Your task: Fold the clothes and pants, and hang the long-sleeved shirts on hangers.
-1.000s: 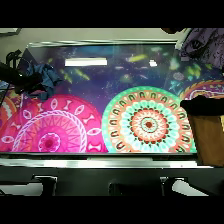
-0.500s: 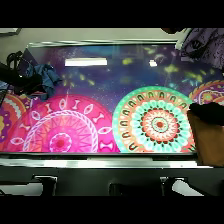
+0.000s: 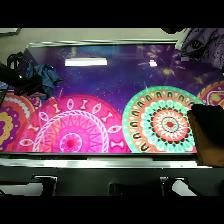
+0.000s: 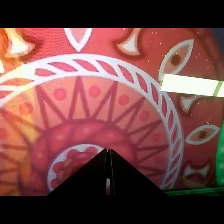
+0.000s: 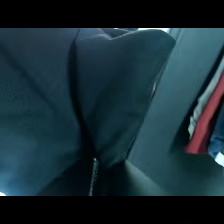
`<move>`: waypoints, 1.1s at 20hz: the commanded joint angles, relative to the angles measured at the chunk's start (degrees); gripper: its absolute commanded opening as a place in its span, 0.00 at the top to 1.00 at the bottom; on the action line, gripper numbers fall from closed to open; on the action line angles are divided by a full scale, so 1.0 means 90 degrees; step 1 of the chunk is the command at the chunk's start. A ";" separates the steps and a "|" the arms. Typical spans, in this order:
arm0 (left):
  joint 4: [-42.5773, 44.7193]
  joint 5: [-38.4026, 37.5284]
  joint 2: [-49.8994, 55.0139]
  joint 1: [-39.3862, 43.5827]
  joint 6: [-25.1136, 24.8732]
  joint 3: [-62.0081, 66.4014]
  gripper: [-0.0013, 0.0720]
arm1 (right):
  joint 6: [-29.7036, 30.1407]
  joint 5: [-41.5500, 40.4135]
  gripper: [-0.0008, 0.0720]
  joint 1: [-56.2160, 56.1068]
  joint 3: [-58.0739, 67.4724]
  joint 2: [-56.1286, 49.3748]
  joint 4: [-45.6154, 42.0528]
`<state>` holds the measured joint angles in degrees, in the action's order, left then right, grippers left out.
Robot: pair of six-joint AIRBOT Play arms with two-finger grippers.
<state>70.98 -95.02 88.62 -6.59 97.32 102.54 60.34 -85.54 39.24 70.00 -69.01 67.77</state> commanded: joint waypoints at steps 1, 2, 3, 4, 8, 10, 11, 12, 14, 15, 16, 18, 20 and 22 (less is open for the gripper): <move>0.0000 -0.0012 -0.0002 0.0000 0.0000 0.0002 0.96 | -0.0170 0.0066 0.94 0.0002 -0.0838 0.0112 -0.0182; 0.0000 -0.0015 -0.0002 0.0000 0.0000 0.0002 0.96 | -0.0223 0.0075 0.94 0.0002 -0.0984 0.0112 -0.0182; 0.0000 -0.0012 -0.0002 0.0000 0.0000 0.0002 0.96 | -0.0260 0.0095 0.94 0.0002 -0.1093 0.0112 -0.0185; 0.0000 -0.0012 -0.0002 0.0000 0.0000 0.0002 0.96 | -0.0260 0.0134 0.94 0.0000 -0.1197 0.0112 -0.0233; 0.0000 -0.0015 -0.0002 0.0000 0.0000 0.0002 0.96 | -0.0262 0.0134 0.95 0.0002 -0.1508 0.0109 -0.0449; 0.0000 -0.0012 -0.0002 0.0002 0.0000 0.0002 0.96 | -0.0284 0.0136 0.95 0.0002 -0.1600 0.0109 -0.0447; 0.0000 -0.0015 -0.0002 0.0002 0.0000 0.0002 0.96 | -0.0282 0.0136 0.95 0.0002 -0.1634 0.0109 -0.0461; 0.0000 -0.0015 -0.0002 0.0002 0.0000 0.0002 0.96 | -0.0284 0.0141 0.94 0.0002 -0.1659 0.0109 -0.0505; 0.0000 -0.0012 -0.0002 0.0002 0.0000 0.0002 0.96 | -0.0291 0.0170 0.94 0.0000 -0.1668 0.0109 -0.0680; 0.0002 -0.0015 -0.0002 0.0002 0.0000 0.0002 0.96 | -0.0306 0.0175 0.91 0.0002 -0.1668 0.0109 -0.0801; 0.0000 -0.0012 -0.0002 0.0002 0.0000 0.0002 0.96 | -0.0304 0.0177 0.76 0.0002 -0.1668 0.0109 -0.0945; 0.0002 -0.0012 -0.0002 0.0002 0.0000 0.0002 0.96 | -0.0291 0.0189 0.55 0.0000 -0.1664 0.0109 -0.1098; 0.0010 0.0010 -0.0002 0.0002 0.0002 0.0002 0.96 | -0.0097 0.0459 0.47 -0.0032 -0.1511 0.0129 -0.0964; 0.0010 0.0160 -0.0015 0.0002 -0.0005 0.0002 0.96 | 0.0464 0.1294 0.47 -0.0153 -0.1083 0.0255 0.0063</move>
<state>71.00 -94.78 88.62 -6.59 97.32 102.54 59.77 -81.28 38.83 57.14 -67.61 61.10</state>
